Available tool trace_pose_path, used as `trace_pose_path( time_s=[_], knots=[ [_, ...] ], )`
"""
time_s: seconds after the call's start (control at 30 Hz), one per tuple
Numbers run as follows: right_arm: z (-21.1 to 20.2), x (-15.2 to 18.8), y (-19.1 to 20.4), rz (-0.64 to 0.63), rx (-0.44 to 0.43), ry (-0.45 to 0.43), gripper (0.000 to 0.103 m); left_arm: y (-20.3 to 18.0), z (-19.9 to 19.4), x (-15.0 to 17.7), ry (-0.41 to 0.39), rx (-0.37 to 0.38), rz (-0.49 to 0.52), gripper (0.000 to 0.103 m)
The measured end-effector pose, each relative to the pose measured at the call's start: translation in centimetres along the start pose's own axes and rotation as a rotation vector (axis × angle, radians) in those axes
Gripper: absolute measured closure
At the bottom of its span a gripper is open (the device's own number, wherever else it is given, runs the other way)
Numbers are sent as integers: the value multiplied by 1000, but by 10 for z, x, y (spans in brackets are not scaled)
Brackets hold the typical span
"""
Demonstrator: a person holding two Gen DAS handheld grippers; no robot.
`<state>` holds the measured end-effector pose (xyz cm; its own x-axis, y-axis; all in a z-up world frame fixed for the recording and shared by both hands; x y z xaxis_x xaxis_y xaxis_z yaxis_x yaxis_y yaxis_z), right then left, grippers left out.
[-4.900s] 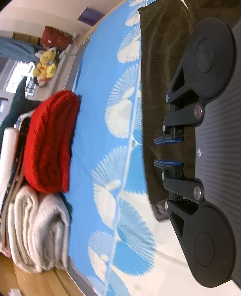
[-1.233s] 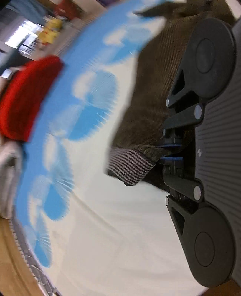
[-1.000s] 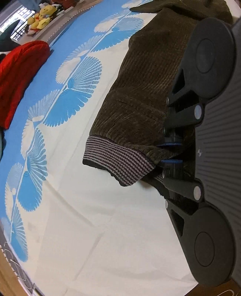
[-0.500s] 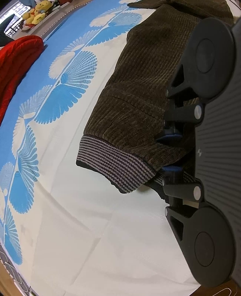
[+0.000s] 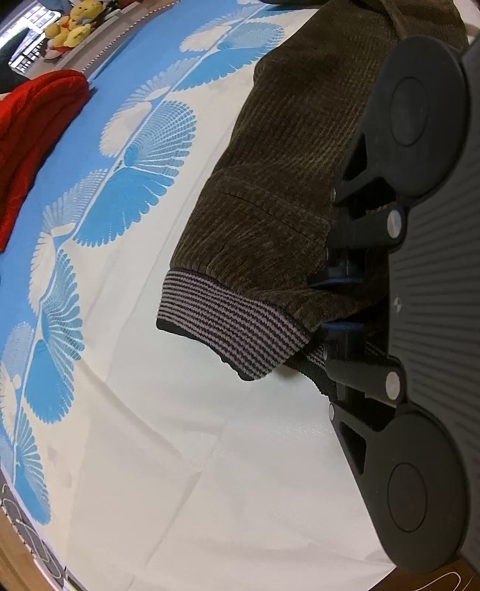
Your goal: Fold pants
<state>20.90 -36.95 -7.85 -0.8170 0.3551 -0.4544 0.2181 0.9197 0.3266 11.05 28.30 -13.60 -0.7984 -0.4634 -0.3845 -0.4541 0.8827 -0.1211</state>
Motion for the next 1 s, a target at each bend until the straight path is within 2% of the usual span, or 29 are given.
trace_pose_path(
  time_s=[0.1,0.2,0.23,0.3,0.37,0.43,0.5,0.57,0.63,0.77,0.9,1.0],
  knots=[
    [-26,18,-49,71,-46,74,96,-2,-5,3,-9,10,16,86],
    [-35,46,-82,60,-70,218,96,-4,-6,6,7,11,36,86],
    [-34,56,-90,34,-43,266,98,-4,-5,6,14,11,37,86],
    [-32,67,-100,-61,55,310,99,-4,-4,6,31,12,41,85],
    [-39,57,-103,-78,57,235,96,-3,-4,5,32,19,29,82],
    [-54,35,-98,-40,-9,86,95,-1,-3,5,20,34,-2,73],
    [-68,18,-83,-46,-65,-68,95,-2,0,6,22,48,-16,69],
    [-68,12,-60,-93,-100,-146,81,-5,1,4,10,41,-2,69],
    [-58,13,-32,-196,-84,-190,71,-6,3,3,9,32,5,68],
    [-20,16,16,-410,-31,-197,66,-2,10,1,29,24,-16,66],
    [19,14,41,-545,37,-137,66,-1,16,-2,46,24,-3,66],
    [46,19,46,-596,74,-48,66,0,17,-4,52,33,-8,66]
  ],
)
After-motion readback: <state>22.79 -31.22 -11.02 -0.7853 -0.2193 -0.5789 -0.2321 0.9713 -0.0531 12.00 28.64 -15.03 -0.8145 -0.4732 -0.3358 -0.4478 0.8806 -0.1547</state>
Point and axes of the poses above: each gripper's, at about its wrist camera, not at the fingertips, and z roughly the way its jaws point, y to its left, x to its underside, the point moved 4 cm from there along z, roughly the way its jaws point, and after that the axes turned 6 degrees about z, right-handed, at the moved point
